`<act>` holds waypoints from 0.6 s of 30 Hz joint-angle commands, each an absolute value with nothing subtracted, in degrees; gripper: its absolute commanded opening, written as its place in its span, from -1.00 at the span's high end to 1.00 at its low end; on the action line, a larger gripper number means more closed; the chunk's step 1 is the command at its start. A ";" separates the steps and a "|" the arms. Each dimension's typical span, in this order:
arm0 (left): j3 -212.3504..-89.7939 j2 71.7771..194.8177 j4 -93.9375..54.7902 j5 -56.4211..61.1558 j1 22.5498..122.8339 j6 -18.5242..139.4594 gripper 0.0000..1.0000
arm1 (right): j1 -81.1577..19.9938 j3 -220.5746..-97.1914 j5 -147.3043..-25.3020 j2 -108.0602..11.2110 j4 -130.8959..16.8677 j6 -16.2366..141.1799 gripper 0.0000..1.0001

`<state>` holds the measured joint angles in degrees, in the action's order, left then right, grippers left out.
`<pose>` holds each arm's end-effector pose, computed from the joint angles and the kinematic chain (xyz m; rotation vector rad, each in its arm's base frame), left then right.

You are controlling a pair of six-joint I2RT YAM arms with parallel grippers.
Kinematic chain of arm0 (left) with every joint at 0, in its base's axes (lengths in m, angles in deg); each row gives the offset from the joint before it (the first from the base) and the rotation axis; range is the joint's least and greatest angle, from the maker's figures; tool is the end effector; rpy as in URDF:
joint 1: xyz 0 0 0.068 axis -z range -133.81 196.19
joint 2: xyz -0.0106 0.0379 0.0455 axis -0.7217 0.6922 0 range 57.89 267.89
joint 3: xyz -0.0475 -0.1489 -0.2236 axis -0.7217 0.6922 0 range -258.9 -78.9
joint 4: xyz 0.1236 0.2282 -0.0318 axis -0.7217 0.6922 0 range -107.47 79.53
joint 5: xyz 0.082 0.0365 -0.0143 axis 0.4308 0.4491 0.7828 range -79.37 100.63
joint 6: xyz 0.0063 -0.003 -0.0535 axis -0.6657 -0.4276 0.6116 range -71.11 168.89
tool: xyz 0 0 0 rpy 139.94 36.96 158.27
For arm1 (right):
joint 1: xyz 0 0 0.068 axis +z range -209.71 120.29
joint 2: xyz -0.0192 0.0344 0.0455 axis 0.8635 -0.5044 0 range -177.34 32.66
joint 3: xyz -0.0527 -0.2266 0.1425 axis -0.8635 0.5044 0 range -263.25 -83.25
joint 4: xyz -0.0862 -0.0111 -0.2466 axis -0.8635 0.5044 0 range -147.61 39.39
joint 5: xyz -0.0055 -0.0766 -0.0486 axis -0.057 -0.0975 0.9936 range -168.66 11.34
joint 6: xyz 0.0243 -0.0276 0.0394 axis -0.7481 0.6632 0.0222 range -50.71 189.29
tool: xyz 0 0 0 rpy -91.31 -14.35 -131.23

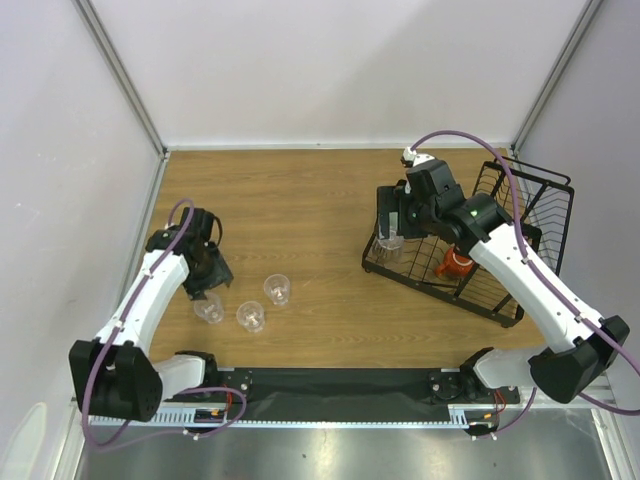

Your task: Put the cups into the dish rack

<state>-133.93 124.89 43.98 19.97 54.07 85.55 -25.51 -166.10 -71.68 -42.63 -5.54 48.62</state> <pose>0.1990 -0.0218 0.2598 -0.7314 2.7156 0.0573 0.2223 0.1460 0.3840 -0.2183 2.3541 0.3285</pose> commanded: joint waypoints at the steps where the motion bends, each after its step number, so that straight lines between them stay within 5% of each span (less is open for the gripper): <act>1: -131.81 126.00 43.61 21.09 50.77 87.38 -0.22 | -25.17 -166.57 -73.48 -39.94 -4.61 50.13 -0.95; 18: -128.57 130.84 37.90 24.25 50.67 90.64 -0.08 | -25.17 -166.66 -73.12 -38.80 -3.29 50.65 -0.96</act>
